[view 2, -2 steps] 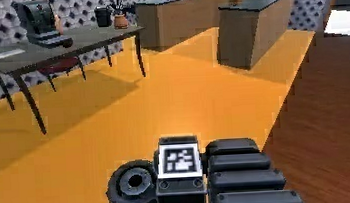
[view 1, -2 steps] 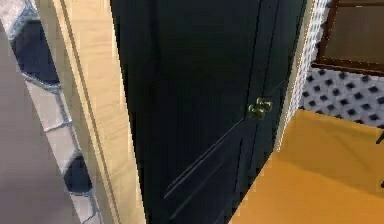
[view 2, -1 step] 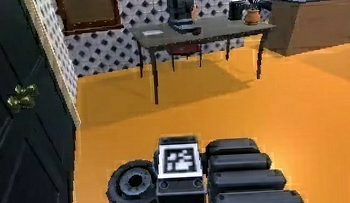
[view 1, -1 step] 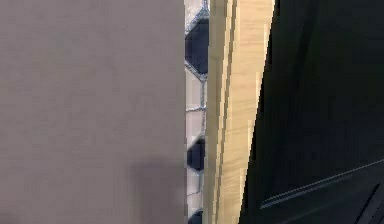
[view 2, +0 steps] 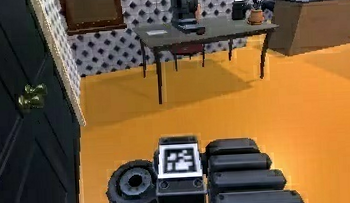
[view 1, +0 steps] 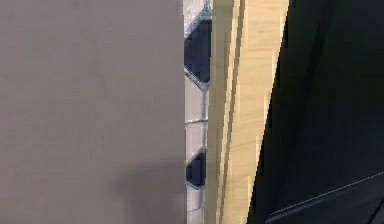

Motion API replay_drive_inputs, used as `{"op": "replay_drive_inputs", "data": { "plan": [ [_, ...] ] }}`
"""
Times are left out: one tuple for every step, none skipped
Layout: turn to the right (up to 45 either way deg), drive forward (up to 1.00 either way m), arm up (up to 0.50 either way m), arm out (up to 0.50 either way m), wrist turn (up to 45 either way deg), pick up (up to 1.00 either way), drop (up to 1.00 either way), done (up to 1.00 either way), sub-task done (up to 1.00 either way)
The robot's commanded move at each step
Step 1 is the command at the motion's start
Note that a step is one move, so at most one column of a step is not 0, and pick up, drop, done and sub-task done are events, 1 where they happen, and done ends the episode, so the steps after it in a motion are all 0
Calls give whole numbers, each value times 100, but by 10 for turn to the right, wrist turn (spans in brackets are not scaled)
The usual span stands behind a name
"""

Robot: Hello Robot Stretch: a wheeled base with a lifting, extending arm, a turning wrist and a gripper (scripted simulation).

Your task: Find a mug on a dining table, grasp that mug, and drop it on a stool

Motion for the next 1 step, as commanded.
{"op": "replay_drive_inputs", "data": {
  "plan": [
    [-300,0,0,0,0,0,0,0,0]
  ]
}}
